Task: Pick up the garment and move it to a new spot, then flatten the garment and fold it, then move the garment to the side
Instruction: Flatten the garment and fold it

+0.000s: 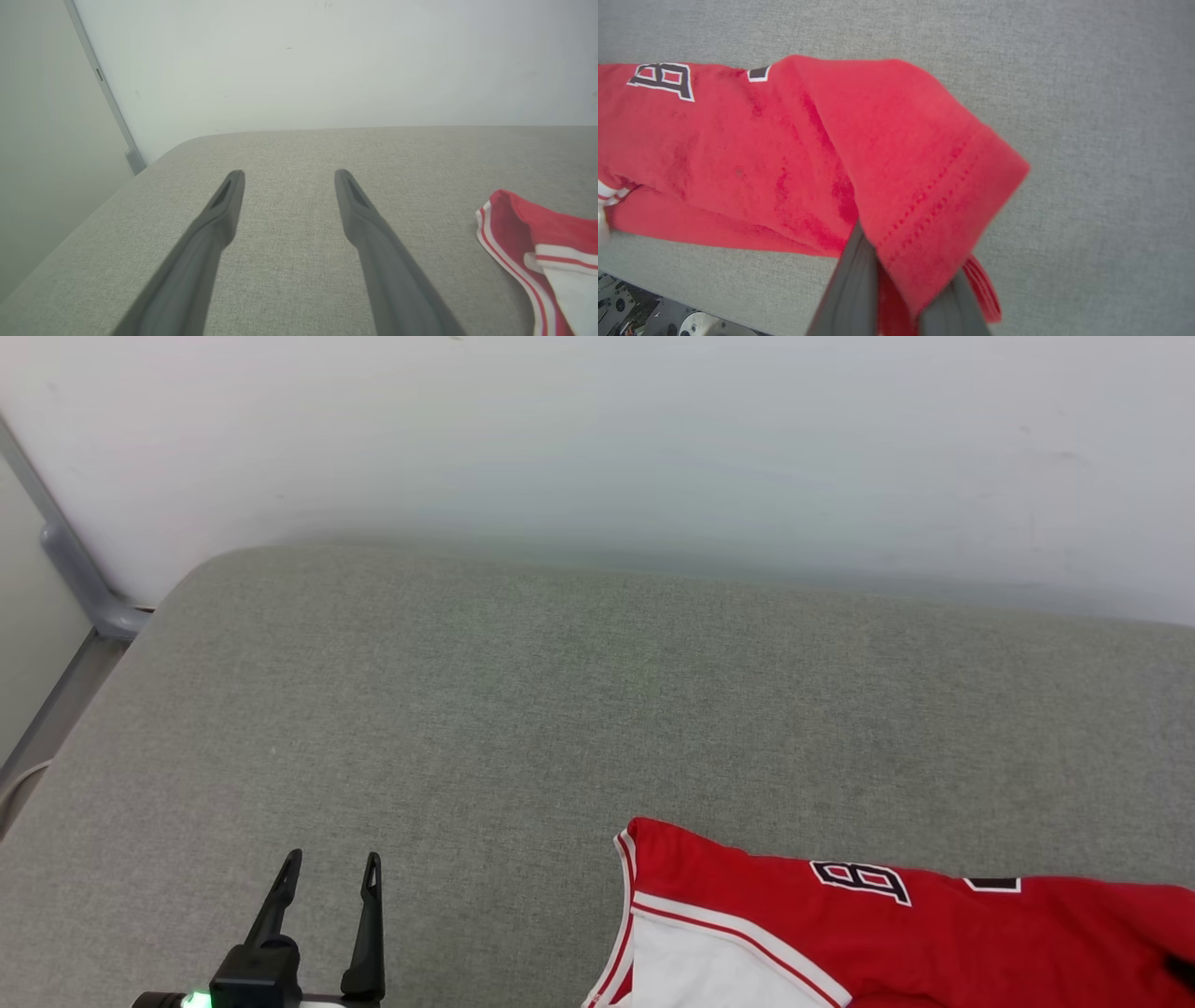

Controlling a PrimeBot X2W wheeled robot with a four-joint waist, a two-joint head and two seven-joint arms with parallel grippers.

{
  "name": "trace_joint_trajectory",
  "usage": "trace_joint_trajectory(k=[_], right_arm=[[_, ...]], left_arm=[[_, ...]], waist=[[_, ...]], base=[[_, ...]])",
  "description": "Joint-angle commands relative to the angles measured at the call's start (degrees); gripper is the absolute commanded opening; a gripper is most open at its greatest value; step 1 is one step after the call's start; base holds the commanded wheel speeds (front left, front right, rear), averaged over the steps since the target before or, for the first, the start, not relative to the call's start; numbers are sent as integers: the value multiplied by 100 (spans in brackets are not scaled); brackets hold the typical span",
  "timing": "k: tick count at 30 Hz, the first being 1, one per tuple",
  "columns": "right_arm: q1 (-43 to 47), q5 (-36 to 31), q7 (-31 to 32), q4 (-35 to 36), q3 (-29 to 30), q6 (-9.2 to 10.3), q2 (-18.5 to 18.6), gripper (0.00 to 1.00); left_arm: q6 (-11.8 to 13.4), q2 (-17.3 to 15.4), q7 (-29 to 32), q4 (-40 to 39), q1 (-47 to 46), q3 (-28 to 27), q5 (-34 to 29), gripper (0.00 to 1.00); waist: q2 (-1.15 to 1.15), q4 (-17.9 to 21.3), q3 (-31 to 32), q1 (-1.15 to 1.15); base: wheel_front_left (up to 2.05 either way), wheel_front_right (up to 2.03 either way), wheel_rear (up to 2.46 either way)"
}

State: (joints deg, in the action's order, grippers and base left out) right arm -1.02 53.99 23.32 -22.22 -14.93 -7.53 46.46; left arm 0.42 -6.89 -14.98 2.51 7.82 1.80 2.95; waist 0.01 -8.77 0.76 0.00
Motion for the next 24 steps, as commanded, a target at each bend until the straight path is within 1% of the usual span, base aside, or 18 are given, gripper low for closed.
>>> trace_joint_trajectory(k=[1,5,9,13,18,24], right_arm=[[51,53,40,153,27,9,21,0],[175,94,251,876,32,7,5,0],[224,80,517,1618,-2,7,-204,0],[97,-112,858,2117,-186,7,-520,0],[-236,-364,1181,2401,-535,7,-1013,0],[-810,-650,1323,2344,-1179,7,-1417,0]], left_arm=[[-24,3,-28,5,52,-15,-27,100],[-43,21,-28,-18,87,-59,-73,100],[-61,52,-28,-36,79,-76,-86,100],[-88,91,-28,-27,28,-36,-124,100],[-134,120,-28,22,-102,23,-148,100],[-177,146,-28,46,-213,42,-169,100]], waist=[[-1,11,18,0],[-1,32,53,0],[-1,36,48,0],[-1,5,13,0],[-1,-73,-67,0],[-1,-173,-185,0]], base=[[0,0,0],[0,0,0],[0,0,0],[0,0,0],[0,0,0],[0,0,0]])
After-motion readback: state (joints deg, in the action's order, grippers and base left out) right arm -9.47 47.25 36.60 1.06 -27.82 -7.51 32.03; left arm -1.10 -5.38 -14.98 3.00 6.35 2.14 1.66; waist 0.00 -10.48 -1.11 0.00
